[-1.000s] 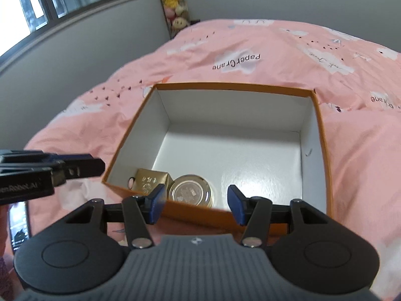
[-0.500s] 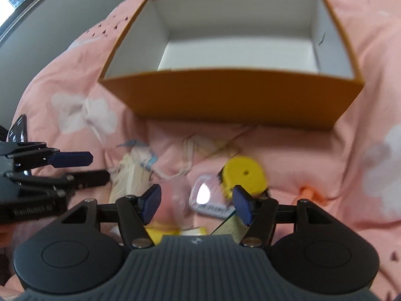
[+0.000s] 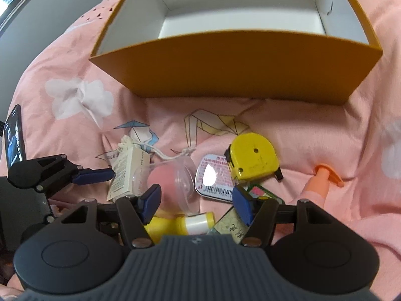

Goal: Organize rigid objects
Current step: 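Withdraw both grippers from the box and move toward the remaining items, then grasp the white tag box with the left gripper while the right grasps the clear cup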

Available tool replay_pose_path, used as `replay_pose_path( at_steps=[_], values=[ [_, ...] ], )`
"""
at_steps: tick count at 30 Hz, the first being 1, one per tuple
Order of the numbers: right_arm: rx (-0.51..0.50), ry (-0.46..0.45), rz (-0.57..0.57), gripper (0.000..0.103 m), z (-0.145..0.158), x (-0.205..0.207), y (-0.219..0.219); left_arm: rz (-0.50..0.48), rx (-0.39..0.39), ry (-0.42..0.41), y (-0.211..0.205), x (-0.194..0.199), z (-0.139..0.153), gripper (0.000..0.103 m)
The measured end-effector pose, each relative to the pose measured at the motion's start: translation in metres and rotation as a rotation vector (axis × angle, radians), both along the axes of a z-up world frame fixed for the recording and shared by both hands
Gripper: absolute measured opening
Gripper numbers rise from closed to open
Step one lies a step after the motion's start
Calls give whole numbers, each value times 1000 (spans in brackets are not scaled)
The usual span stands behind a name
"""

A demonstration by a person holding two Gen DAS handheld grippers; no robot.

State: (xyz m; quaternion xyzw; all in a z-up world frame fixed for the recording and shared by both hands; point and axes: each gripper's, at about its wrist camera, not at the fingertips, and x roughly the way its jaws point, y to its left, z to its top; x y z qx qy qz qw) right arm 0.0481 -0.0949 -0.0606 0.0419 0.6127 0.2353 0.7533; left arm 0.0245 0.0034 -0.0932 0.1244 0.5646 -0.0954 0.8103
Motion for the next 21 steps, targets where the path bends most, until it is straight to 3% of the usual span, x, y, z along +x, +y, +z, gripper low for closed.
replay_pose_path(
  at_steps=[5, 8, 10, 13, 16, 21],
  values=[
    [6, 29, 4, 63, -6, 0, 2, 8, 76, -11, -7, 7, -12, 86],
    [10, 32, 13, 60, -7, -1, 3, 10, 81, -29, -8, 6, -11, 73],
    [12, 24, 3, 56, -5, -2, 1, 16, 56, -53, -4, 2, -3, 59],
    [18, 26, -17, 48, -6, 0, -4, 73, -4, -88, 10, -2, 13, 45],
    [27, 42, -15, 36, -8, 1, -4, 142, -55, -113, 27, -6, 26, 38],
    [62, 76, -15, 32, -14, 6, 0, 236, -59, -170, 46, -13, 41, 34]
  ],
)
